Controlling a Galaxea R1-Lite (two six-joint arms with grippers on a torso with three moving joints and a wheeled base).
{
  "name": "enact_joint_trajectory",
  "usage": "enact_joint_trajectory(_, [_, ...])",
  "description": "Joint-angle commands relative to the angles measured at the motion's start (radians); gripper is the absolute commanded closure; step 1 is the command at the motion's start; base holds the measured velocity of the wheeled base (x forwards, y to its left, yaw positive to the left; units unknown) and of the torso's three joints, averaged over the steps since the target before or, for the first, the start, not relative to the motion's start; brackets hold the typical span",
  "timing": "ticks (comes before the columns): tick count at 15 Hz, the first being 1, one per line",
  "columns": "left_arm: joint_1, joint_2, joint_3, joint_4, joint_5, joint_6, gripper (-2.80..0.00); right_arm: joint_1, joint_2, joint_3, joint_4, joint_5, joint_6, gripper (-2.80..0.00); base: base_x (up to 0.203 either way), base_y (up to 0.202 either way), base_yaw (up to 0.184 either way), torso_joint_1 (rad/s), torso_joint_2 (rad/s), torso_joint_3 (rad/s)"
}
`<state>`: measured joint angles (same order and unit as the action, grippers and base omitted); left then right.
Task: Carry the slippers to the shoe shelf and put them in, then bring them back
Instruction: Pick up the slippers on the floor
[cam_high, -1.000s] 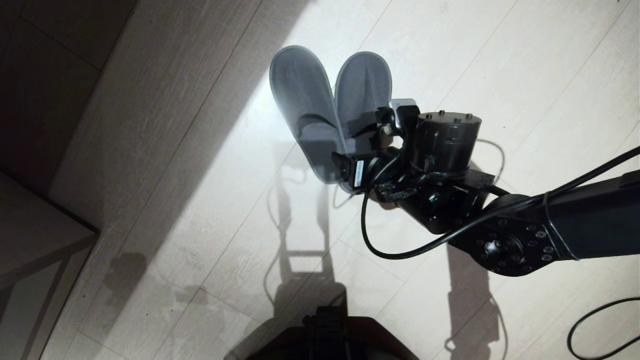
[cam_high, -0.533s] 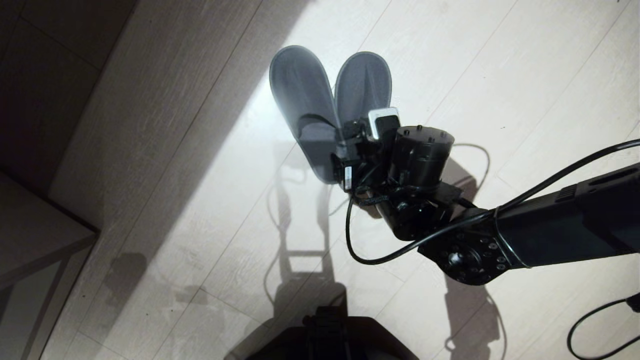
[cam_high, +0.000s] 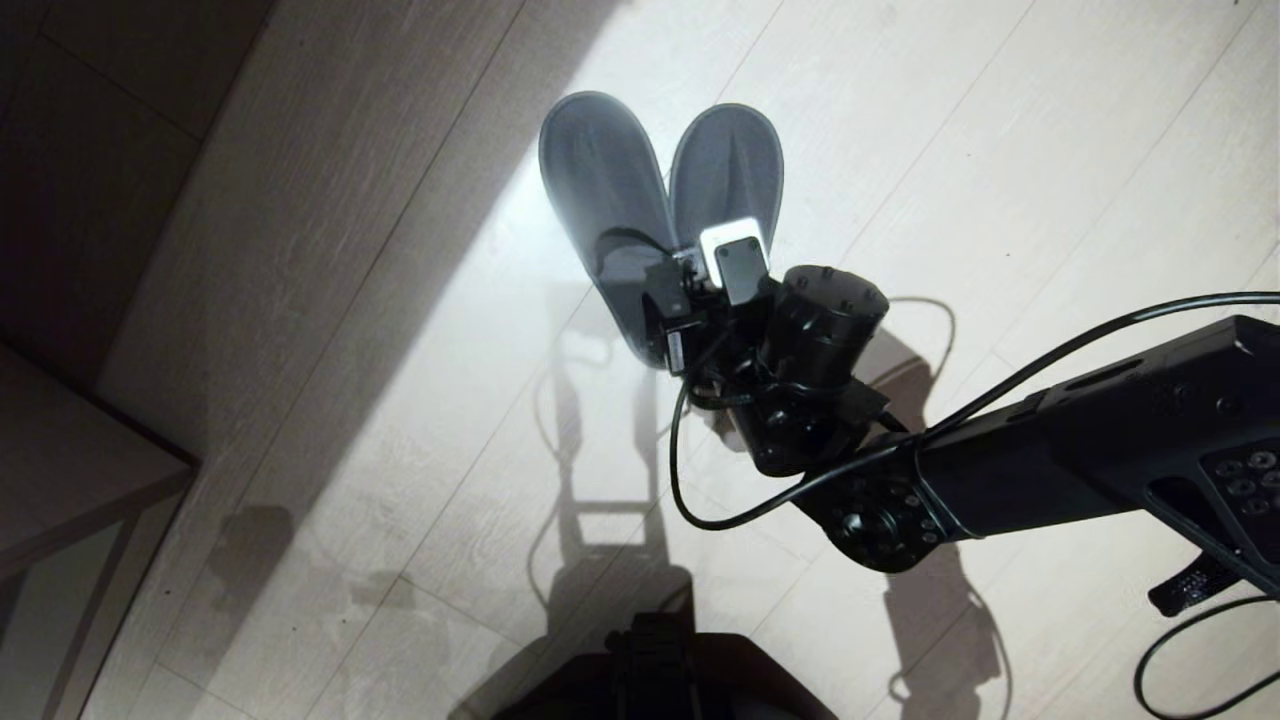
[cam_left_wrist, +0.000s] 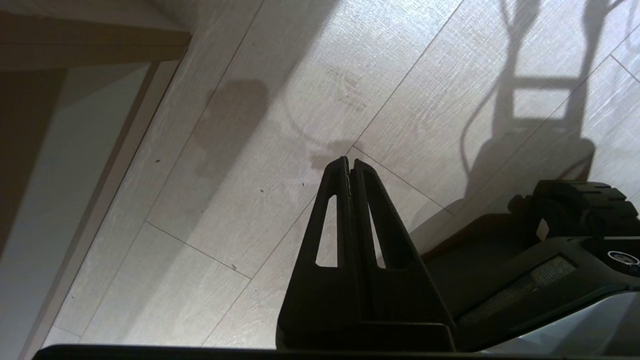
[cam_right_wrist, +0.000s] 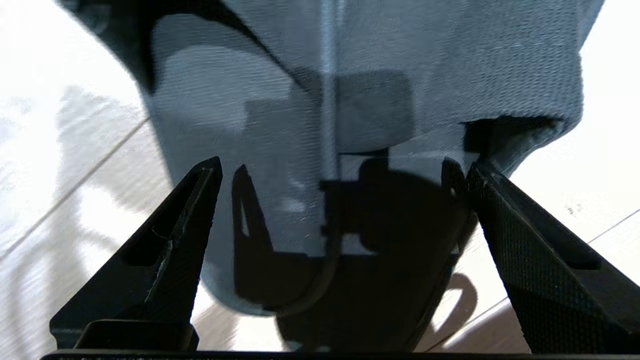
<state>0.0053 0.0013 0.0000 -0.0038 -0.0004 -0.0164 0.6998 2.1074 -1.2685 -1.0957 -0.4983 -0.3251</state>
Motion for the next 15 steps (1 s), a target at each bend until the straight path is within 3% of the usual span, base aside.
enact_joint_trajectory(1, [0.001, 0.000, 0.000, -0.001, 0.000, 0.000, 0.00, -0.022, 0.014, -0.009, -0.014, -0.001, -0.009, -2.80, 0.000, 0.000, 0.000, 0.000, 0.00, 0.000])
enact_joint_trajectory(8, [0.001, 0.000, 0.000, -0.001, 0.000, 0.000, 0.00, -0.059, 0.057, -0.100, -0.083, 0.103, -0.034, -2.80, 0.000, 0.000, 0.000, 0.000, 0.00, 0.000])
enact_joint_trajectory(15, [0.001, 0.000, 0.000, -0.001, 0.000, 0.000, 0.00, -0.071, 0.144, -0.266, -0.099, 0.154, -0.061, -2.80, 0.000, 0.000, 0.000, 0.000, 0.00, 0.000])
